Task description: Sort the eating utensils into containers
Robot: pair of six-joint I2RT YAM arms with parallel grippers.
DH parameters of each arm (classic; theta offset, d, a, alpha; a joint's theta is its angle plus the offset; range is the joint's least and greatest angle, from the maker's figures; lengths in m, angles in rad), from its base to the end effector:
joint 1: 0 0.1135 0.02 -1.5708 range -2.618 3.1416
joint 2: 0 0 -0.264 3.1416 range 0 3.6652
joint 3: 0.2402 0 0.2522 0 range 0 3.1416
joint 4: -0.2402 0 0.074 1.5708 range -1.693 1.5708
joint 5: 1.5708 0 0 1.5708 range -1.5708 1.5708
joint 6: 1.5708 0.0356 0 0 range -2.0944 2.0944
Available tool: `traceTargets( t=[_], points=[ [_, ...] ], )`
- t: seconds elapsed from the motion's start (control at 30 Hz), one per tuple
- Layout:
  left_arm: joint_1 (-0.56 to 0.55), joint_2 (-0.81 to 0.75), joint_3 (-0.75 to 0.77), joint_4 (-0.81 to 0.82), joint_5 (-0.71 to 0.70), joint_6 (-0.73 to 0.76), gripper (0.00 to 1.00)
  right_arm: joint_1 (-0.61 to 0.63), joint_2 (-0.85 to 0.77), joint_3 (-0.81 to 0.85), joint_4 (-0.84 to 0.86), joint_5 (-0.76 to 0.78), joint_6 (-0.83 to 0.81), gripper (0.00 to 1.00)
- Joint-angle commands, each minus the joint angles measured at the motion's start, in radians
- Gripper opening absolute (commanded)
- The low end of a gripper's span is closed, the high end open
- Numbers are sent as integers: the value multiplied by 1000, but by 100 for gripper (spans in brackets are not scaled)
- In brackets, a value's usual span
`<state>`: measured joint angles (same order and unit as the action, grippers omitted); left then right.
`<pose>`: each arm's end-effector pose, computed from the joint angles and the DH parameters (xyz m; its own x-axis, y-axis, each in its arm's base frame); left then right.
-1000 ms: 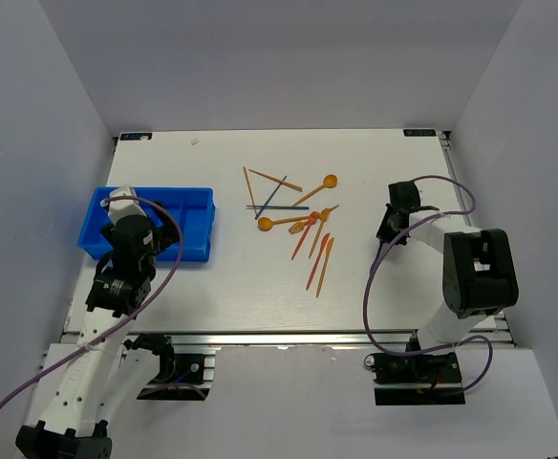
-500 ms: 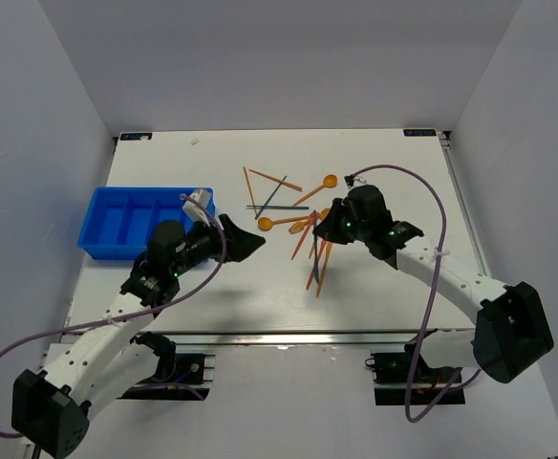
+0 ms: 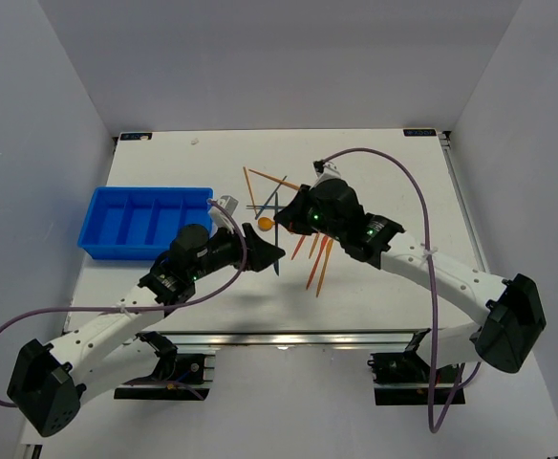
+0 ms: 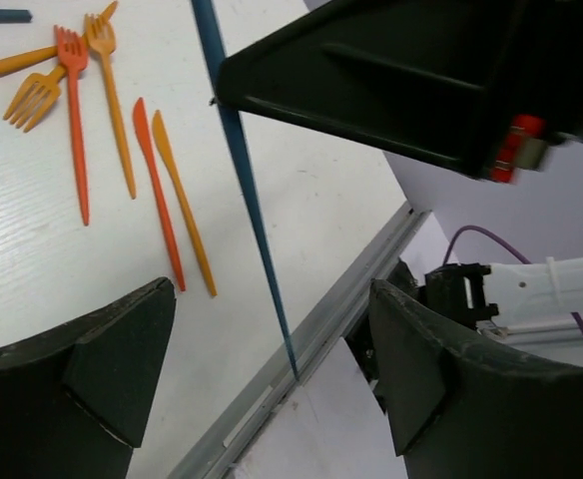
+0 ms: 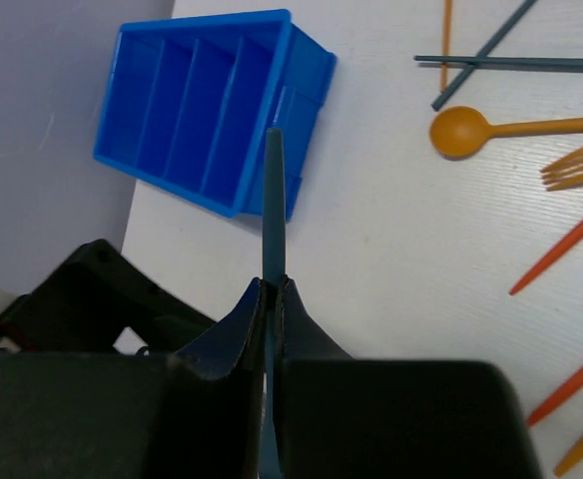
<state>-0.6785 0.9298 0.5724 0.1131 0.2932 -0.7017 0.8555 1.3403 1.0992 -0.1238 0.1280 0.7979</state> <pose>0.1628 -0.1445 0.2695 -0.6726 -0.2515 -0.6959 0.5041 0.5328 -0.6797 0.2094 0.2341 0.3313 -0.6434 0.3420 -0.6849 -0.3006 0.7099 0.6370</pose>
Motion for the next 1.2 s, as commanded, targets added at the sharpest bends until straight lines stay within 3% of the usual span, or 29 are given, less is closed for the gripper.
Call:
traceTargets(
  t=[0.0,0.1,0.2,0.4,0.43,0.57,0.63,0.7,0.73,0.77,0.8,0.9,0.97,1.13,1.17],
  points=[
    [-9,10,38,-33,-52,34,86,42,14,70,15,56,12,0],
    [-9,7,47,-43,-83,48,83,69,10,70,19,59,14,0],
    [-9,10,52,-38,-91,56,73,91,10,70,19,62,15,0],
    [-9,18,44,2,-81,57,27,97,0,56,52,18,32,0],
    [-7,23,44,0,-81,60,27,99,0,51,61,10,35,0],
    [-9,52,55,-12,-88,71,0,97,-21,34,81,-5,41,0],
    [-9,60,67,-30,-89,90,0,96,-21,31,85,-16,26,0],
    [-9,58,122,-152,-199,111,0,76,-38,28,58,7,18,51],
    [-7,66,186,-293,-367,154,0,39,-67,19,15,25,12,89],
    [-6,78,187,-369,-368,172,0,39,-85,13,-2,30,3,89],
    [-1,95,254,-433,-543,189,0,-5,-108,5,-19,45,-12,89],
    [20,185,342,-614,-836,275,0,-111,-196,-13,-117,100,-69,89],
    [60,243,403,-653,-917,335,0,-188,-257,-39,-143,88,-101,89],
    [354,342,513,-626,-634,398,0,-240,-320,-93,-158,44,-155,89],
    [361,360,526,-618,-656,428,0,-242,-320,-102,-162,30,-166,89]
  ],
)
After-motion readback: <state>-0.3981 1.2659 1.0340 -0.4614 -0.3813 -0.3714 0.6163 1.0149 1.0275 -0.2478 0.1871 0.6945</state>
